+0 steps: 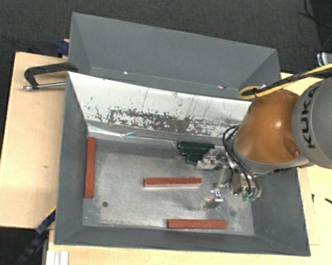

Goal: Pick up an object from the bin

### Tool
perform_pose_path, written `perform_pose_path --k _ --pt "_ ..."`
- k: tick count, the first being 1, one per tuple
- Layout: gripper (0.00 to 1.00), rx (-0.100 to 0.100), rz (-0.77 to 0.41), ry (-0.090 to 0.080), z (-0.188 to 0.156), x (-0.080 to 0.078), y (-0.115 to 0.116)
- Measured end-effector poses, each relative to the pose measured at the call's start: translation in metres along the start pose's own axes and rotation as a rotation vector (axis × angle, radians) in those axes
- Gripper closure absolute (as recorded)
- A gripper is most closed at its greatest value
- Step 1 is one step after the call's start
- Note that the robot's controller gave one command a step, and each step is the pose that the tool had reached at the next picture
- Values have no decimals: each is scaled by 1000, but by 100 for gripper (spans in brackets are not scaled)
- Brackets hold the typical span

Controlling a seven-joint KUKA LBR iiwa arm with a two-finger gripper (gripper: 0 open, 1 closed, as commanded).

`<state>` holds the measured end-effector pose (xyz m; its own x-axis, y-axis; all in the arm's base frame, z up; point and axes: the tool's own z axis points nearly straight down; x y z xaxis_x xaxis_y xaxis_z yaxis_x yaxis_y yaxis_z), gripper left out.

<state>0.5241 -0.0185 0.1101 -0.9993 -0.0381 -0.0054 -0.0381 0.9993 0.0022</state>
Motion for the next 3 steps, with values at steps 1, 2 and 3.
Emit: perform_pose_path --k 1,2,3 --pt "100 0 40 15 33 -12 14" --pt "100 0 40 15 33 -12 14" --pt "100 2 63 0 -94 -11 5"
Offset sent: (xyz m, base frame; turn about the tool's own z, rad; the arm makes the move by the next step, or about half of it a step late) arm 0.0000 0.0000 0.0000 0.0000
